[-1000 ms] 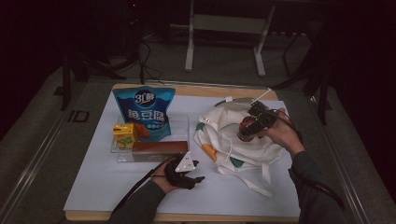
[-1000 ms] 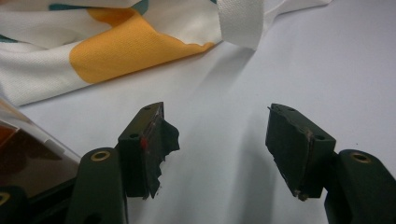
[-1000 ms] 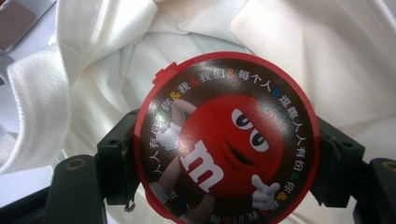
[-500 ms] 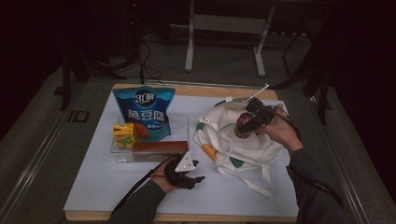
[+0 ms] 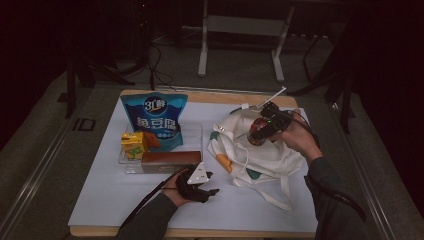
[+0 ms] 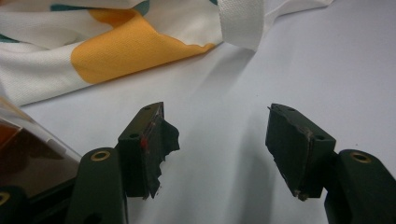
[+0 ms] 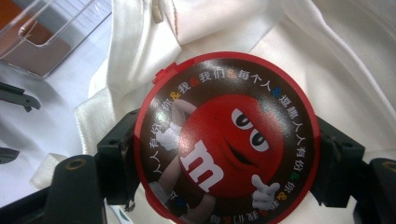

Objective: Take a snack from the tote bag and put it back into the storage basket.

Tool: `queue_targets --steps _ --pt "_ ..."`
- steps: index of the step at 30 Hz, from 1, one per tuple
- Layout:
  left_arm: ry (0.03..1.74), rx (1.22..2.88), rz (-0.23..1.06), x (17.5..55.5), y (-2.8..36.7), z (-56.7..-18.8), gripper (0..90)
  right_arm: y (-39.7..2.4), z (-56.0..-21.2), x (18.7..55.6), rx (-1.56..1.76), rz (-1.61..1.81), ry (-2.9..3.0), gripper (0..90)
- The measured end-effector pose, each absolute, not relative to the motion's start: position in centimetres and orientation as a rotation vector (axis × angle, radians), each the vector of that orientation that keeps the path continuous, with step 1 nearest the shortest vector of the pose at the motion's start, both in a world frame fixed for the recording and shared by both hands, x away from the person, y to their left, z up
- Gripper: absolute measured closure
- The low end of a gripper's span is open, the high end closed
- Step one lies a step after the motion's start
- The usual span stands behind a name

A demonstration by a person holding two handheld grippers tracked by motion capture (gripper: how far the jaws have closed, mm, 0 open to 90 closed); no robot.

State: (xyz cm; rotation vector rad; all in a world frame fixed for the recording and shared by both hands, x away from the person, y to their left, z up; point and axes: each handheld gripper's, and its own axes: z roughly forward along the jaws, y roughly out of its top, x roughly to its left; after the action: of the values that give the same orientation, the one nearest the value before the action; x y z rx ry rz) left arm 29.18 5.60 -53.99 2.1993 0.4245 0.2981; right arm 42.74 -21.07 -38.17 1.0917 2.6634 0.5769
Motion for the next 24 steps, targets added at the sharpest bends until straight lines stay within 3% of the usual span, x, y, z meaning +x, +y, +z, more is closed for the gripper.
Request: queue_targets --steps 24 --pt "0.425 2.198 0.296 29.2 5.6 -54.0 38.4 -18.5 -36.7 42.7 1.023 0.610 2.676 25.5"
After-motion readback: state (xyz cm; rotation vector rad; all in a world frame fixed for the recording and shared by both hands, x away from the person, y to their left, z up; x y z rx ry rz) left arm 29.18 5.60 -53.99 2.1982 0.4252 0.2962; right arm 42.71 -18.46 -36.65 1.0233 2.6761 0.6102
